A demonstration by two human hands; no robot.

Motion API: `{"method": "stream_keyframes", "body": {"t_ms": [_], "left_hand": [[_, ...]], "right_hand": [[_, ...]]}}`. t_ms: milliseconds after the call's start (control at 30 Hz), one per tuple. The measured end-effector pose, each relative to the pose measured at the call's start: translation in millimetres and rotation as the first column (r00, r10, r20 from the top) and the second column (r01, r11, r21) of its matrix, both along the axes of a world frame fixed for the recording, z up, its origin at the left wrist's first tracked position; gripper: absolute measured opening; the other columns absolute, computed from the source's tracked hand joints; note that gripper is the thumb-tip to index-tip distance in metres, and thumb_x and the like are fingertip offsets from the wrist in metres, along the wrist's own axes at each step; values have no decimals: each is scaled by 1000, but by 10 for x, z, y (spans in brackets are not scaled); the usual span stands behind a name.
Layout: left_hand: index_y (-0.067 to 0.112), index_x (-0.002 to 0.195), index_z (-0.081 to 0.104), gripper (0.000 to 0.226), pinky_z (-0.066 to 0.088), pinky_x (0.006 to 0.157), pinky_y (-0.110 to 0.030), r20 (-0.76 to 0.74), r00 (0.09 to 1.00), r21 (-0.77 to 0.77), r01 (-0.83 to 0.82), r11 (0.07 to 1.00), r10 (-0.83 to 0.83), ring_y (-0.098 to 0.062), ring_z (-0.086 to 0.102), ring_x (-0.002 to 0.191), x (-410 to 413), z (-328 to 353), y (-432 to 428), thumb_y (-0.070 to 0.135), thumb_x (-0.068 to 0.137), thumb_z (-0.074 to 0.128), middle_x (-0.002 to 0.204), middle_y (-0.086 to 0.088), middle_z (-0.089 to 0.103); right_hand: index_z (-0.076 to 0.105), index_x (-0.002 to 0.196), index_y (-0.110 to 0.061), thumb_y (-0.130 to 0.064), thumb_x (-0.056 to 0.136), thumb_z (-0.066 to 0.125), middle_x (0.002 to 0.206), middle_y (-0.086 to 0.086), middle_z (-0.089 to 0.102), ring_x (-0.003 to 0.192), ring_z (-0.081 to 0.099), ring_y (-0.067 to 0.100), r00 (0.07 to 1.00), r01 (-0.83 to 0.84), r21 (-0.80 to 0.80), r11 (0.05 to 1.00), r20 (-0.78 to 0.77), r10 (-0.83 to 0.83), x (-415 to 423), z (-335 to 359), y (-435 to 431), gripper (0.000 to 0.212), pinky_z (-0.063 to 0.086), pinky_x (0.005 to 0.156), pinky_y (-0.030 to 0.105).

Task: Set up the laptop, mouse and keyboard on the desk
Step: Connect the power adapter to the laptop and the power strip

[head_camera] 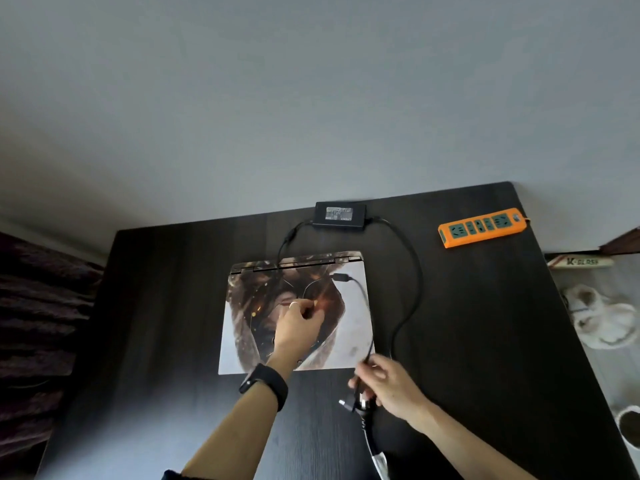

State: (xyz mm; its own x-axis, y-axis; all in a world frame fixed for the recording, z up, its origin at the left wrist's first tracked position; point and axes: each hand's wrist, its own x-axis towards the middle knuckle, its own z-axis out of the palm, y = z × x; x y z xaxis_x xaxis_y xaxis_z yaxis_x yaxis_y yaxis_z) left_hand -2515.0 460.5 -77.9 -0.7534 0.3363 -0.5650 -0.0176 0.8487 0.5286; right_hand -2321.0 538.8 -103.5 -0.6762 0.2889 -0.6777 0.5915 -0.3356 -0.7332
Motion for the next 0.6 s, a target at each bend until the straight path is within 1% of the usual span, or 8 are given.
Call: {"method": "stream_keyframes", "body": {"t_ms": [33,100,167,233,300,400,500,600], "left_hand": [[24,130,54,47,45,97,-35,-104,987,-131,109,985,-123,-23,50,118,-26,-88,-83,40,87,61,130,-3,51],[32,134,41,56,45,100,-43,-170,941,-265,243,933,-293,-27,42,126,-54,-247,-237,45,84,61,133,-3,40],[33,135,34,57,49,94,-46,-200,889,-311,341,887,-412,-27,46,123,-118,-371,-287,45,86,62,131,-2,41],[28,137,31,50,53,84,-45,-244,823,-348,419,838,-513,-26,52,117,-265,-484,-238,37,94,55,129,-2,45],[24,138,33,43,54,75,-45,-277,759,-370,482,794,-589,-28,56,109,-448,-547,-164,30,98,48,126,-3,47],[23,133,41,41,52,70,-47,-351,709,-352,505,788,-611,-32,55,103,-870,-593,-107,21,93,49,117,-4,45],[22,131,46,40,51,66,-46,-493,601,-374,506,777,-629,-33,55,101,-1506,-641,-29,14,92,50,115,-6,48],[20,131,51,45,48,78,-46,-551,485,-472,490,733,-679,-34,55,103,-2130,-733,62,10,87,58,116,-9,53]], "right_hand": [[59,97,7,-22,101,56,80,6,75,54,53,14,993,111,47,993,22,-112,-18,-35,51,30,39,47,18],[60,98,-2,-22,99,58,73,4,74,54,52,16,940,325,141,935,62,-336,-52,-55,202,20,40,49,21],[54,103,-17,-18,98,60,77,7,74,54,55,13,857,491,188,851,69,-510,-135,-45,382,8,43,54,26],[56,106,-18,-11,99,58,84,12,73,55,57,13,827,539,226,812,41,-560,-281,-48,558,10,47,54,28],[64,105,-13,-3,99,55,94,18,69,61,61,17,827,547,205,812,18,-561,-450,-69,694,14,53,61,30],[66,110,-10,6,91,62,106,17,66,87,72,26,843,535,152,831,-36,-537,-731,-118,761,25,59,81,33],[60,120,-16,-2,81,78,107,3,64,95,71,17,916,386,372,844,-44,-399,-1084,-261,782,44,56,79,21],[59,120,-25,-19,80,82,106,-5,61,87,69,8,966,184,662,727,15,-258,-1426,-455,871,46,53,82,21]]}}
